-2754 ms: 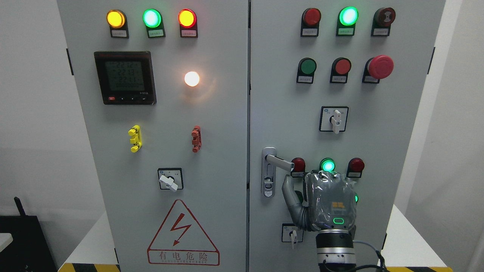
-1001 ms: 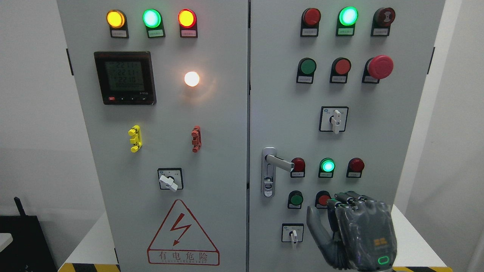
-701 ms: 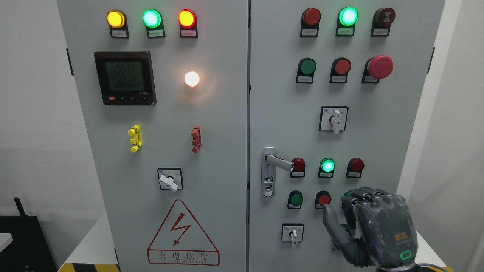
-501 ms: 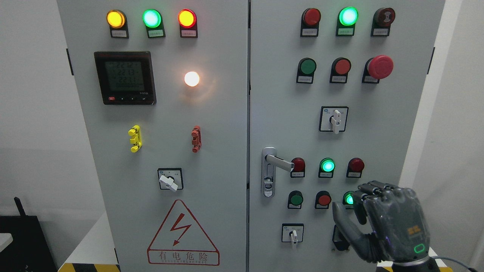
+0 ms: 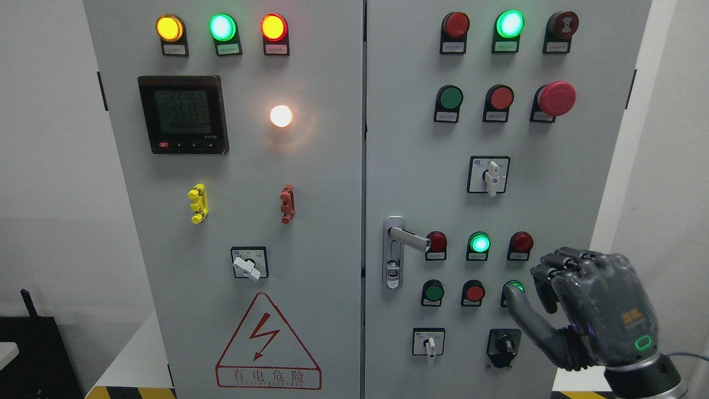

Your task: Release door handle

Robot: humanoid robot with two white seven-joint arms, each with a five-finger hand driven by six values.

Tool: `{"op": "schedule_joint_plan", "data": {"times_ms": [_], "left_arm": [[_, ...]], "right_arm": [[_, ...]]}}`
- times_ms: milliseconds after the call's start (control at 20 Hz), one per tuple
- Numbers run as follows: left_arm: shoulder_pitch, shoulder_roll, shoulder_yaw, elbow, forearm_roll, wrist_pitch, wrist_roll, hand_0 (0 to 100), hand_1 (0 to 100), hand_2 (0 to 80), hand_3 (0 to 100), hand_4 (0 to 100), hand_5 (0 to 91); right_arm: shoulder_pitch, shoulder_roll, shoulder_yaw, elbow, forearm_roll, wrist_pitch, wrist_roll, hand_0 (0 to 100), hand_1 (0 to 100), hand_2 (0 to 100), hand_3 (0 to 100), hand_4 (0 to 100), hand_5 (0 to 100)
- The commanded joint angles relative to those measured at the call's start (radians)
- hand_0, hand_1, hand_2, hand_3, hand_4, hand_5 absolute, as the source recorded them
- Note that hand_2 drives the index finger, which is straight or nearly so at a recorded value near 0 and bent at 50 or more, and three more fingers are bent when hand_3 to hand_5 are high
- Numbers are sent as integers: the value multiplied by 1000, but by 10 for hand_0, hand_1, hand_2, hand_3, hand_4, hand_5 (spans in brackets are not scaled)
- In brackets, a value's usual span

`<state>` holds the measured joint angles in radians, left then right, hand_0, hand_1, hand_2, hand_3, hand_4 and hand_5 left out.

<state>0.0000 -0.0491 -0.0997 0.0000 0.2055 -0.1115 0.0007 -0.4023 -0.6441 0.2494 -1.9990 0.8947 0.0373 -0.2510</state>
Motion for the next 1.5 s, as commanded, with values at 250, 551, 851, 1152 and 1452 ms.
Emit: {"op": "schedule_joint_plan", "data": {"times_ms": [250,551,851,1152,1452], "left_arm": [[31,0,0,-31,0,0,1,120,389,0,0,0,0],[31,0,0,-31,0,0,1,120,389,0,0,0,0],[31,0,0,-31,0,0,1,120,389,0,0,0,0],[31,0,0,-31,0,0,1,120,389,0,0,0,0],[31,0,0,-31,-1,0,1,120,389,0,0,0,0]], "right_arm": [[-121,-118,304,-30,-42,117,9,539,0,782,1000,917,992],[-135,-190,353,-86,-154,165,4,519,0,662,1000,925,993],[-180,-322,352,-87,-264,156,-45,511,0,584,1000,975,1000],[-201,-374,355,-87,-402,135,-44,497,0,555,1000,981,1000],[-245,-374,395,-87,-477,150,-31,484,0,540,1000,978,1000]]}}
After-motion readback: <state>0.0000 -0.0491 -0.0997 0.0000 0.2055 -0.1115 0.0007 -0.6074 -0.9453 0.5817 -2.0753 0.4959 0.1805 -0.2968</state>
